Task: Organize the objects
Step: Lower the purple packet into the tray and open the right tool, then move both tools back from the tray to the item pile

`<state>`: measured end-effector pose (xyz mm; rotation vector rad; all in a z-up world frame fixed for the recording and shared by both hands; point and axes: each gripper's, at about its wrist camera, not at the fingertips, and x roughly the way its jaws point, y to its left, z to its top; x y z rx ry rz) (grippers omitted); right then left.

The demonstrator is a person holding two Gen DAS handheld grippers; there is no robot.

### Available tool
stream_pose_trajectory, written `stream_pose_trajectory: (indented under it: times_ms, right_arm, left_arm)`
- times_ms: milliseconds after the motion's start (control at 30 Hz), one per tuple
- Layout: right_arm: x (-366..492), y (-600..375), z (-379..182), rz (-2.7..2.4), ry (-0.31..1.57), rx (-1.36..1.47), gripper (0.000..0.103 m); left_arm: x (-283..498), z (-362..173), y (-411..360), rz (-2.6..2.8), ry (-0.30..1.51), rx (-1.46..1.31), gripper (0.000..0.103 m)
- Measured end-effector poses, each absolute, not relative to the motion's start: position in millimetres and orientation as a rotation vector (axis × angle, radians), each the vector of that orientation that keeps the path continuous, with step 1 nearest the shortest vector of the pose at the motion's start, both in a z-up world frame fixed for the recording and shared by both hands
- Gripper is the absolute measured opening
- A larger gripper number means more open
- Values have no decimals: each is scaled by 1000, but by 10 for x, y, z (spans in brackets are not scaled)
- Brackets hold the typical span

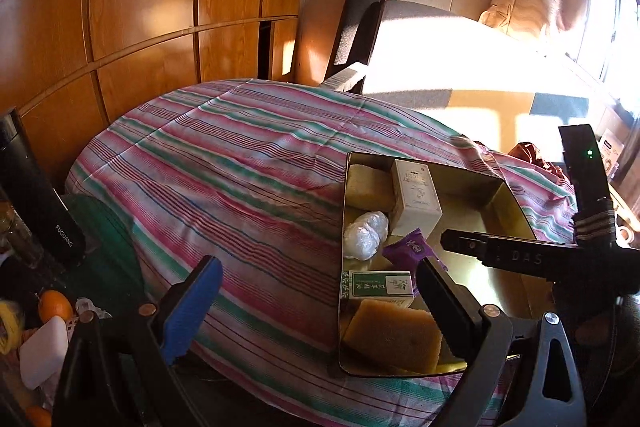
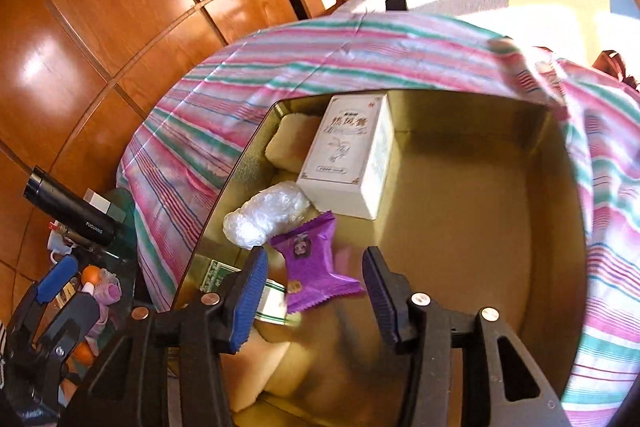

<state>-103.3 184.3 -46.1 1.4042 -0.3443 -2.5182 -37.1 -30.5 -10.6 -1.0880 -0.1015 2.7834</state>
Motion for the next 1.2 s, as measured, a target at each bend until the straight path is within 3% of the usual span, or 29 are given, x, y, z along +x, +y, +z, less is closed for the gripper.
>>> stream_pose_trajectory:
  times_ms: [100,767,867,1200]
  right_arm:
    - [-912,1943,-363,-2572,-342,1376,56]
    - [-30,3093,-94,-2877,-402,1309,60]
    - [170,3414,-45,-2938,-465,1298,70]
    - [1176,4844,152,-3271,-869,1232,72]
  left_arm:
    - [-355,-102,-267,2769,-101,-1089,98]
    - [-253,-52,333,2633,14,-1075,99]
    - [-253,-54,444,2593,14,-1079,99]
    - [-162,30,1083,2443,138,-1013,99]
